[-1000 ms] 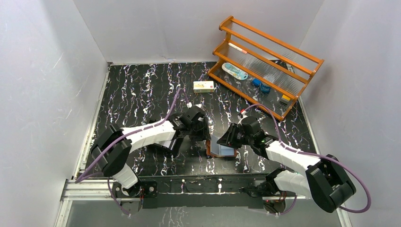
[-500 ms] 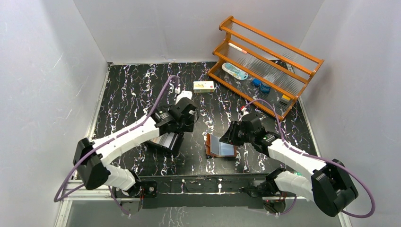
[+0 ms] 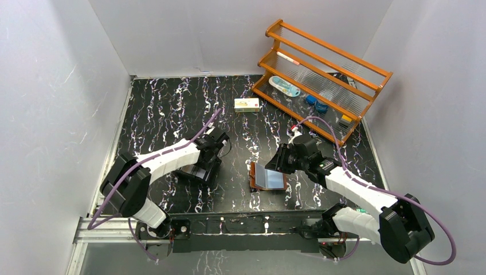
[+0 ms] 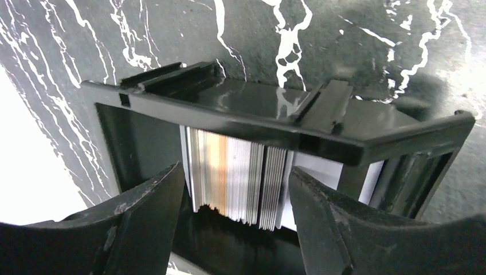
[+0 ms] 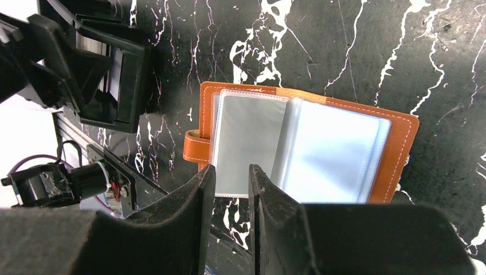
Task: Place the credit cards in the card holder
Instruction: Pick up the credit card from the storage box.
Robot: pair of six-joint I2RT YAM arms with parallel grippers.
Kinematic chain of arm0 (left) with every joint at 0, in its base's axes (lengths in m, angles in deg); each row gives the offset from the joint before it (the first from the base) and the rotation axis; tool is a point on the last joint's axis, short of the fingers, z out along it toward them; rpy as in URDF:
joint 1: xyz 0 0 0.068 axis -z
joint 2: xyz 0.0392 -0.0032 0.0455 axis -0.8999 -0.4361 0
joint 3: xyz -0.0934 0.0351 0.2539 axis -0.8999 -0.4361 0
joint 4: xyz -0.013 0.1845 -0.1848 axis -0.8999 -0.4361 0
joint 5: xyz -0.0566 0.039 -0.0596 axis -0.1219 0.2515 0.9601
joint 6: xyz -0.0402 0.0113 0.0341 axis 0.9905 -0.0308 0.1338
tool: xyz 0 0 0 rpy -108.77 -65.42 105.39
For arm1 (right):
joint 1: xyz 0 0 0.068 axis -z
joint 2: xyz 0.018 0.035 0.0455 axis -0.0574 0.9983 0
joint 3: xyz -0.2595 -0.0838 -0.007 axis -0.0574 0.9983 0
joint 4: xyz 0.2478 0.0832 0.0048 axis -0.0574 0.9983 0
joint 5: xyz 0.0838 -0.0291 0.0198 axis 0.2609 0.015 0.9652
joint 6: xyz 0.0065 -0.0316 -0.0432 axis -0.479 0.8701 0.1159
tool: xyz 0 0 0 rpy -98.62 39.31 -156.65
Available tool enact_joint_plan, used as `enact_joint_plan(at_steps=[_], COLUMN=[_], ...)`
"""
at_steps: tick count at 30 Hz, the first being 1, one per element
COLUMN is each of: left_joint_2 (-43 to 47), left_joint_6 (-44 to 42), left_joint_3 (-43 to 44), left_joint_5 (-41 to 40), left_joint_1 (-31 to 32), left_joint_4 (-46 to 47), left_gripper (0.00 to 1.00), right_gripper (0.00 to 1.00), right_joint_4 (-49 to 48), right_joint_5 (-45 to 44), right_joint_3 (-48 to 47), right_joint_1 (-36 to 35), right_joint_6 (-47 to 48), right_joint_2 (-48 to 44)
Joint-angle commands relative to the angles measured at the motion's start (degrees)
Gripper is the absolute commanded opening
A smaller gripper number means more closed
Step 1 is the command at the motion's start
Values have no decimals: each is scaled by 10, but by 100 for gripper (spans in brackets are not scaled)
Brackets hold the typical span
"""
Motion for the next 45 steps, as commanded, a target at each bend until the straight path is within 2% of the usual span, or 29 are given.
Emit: enact_joint_plan(at_steps=[1, 7, 10, 14, 26, 33, 36, 40, 45], left_joint_2=[-18, -32, -40, -44, -60, -61, -69, -74, -38], left_joint_6=[-32, -36, -37, -34, -20, -20, -36, -22, -2], left_joint_3=[-9, -8, -5, 4, 16, 26, 29, 35, 44], left_joint_5=[-35, -38, -73, -124, -170, -149, -81, -74, -84], left_joint_1=[-8, -8, -8, -11, -66, -100, -100, -101, -100], left_joint_4=[18, 19, 13, 6, 7, 13, 20, 16, 12], left_gripper=[67, 69, 69, 67, 59, 66, 61, 59, 57], right_gripper=[36, 36, 36, 36, 36, 36, 36, 36, 47], right_joint_4=[-6, -7, -4, -1, 10, 10, 2, -28, -67], right_joint_5=[1, 3, 1, 1, 0, 0, 8, 20, -9], right_joint_3=[-28, -28, -28, -29, -42, -43, -45, -49, -93], right_joint_1=[3, 4, 5, 6, 7, 7, 7, 5, -33], right_joint_6=[11, 11, 11, 12, 18, 18, 3, -37, -108], right_joint_2=[-12, -14, -18, -19, -20, -19, -15, 2, 75])
